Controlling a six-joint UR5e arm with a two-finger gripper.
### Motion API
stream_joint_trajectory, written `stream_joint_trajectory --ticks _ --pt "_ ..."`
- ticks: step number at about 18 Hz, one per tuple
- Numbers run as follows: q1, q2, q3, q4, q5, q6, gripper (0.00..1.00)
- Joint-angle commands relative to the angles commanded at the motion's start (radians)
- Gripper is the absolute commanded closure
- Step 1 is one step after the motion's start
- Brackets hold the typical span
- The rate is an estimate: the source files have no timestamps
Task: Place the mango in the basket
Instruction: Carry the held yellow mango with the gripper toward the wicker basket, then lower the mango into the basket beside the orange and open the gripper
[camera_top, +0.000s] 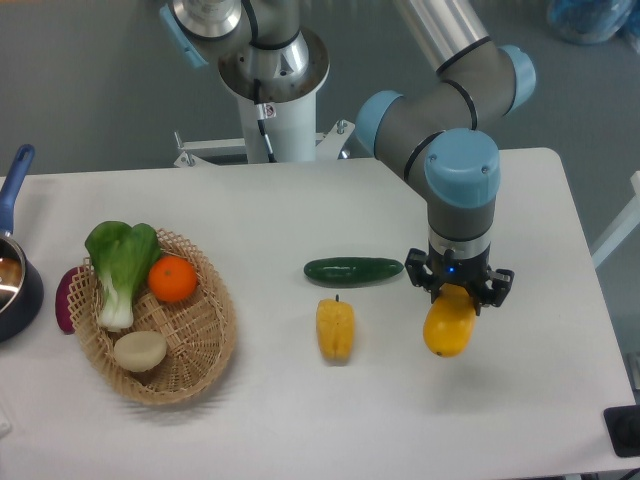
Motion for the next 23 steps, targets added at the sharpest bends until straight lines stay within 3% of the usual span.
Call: stream_joint_trajectory --ticks 6,13,16,21,22,23 --pt "-0.012 -0.002 0.0 -0.002 0.012 -0.027 0.61" --pt "-0.144 0.027 -0.035 0.002 0.009 -0.074 0.63" --pt "-0.276 0.06 -0.048 0.006 0.009 -0.119 0.63" --pt "-0.5 0.048 -0.051 0.028 0.011 -0.221 0.62" --pt "-0.53 0.045 -0.06 0.05 0.011 -0.232 0.62" --pt "-0.547 0.041 -0.078 0.114 0.011 -0.238 0.62"
